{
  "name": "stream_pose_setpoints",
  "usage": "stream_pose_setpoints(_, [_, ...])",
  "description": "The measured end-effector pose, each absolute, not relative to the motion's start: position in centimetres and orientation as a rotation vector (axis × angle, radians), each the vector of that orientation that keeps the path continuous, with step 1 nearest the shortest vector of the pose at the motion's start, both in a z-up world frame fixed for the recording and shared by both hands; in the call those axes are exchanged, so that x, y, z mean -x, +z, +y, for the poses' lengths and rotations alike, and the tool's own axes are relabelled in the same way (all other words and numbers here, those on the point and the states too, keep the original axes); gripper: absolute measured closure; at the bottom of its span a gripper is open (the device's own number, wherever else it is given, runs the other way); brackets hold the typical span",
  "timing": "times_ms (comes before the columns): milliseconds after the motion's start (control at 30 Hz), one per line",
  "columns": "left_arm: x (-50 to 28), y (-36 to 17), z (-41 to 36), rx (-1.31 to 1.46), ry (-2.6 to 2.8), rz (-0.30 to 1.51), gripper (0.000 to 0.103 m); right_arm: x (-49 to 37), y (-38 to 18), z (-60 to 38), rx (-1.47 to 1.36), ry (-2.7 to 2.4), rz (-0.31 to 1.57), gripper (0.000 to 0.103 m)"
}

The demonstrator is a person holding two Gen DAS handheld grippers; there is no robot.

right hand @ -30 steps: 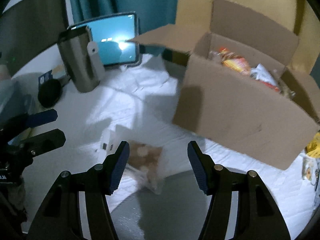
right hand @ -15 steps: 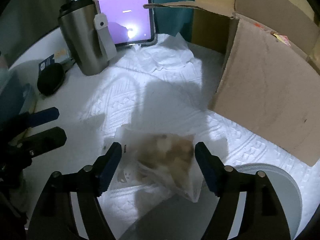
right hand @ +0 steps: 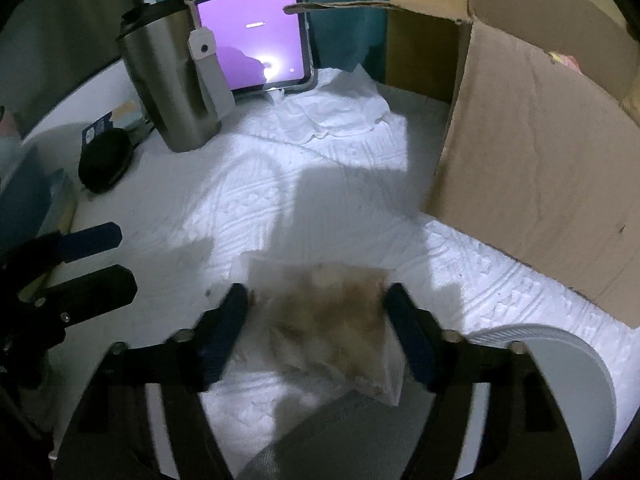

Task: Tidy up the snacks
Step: 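Grasp the paper-wrapped pastry pack with the right tool, then carry the pastry pack with the right tool toward the box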

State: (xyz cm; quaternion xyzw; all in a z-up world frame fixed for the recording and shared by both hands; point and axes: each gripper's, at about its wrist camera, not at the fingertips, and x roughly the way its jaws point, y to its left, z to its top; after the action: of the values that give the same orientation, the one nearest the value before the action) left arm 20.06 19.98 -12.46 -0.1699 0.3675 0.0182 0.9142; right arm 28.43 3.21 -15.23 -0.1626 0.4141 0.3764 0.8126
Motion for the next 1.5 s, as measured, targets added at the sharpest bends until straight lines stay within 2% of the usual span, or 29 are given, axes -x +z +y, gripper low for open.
stream_pose_setpoints(67, [-19.9,-12.3,19.8,0.343,0.037,0.755,0.027,-28.2,-15.0,2.9,0.341,0.812,0.880,0.045])
stream_pose_setpoints(167, [-19.8,-11.9,19.3,0.328,0.031,0.754,0.027,-27.9,-14.7,2.3,0.332,0.818,0.878,0.047])
stream_pose_setpoints(867, [-19.1,-7.0,11.5,0.227,-0.045,0.709,0.027,-25.6,-8.9,-6.7,0.250,0.756,0.751,0.047])
stream_pose_setpoints(1500, [-21.6,-1.7,3.9,0.127,-0.153,0.649,0.027,-25.3,-2.6,-16.4,0.179,0.650,0.617,0.047])
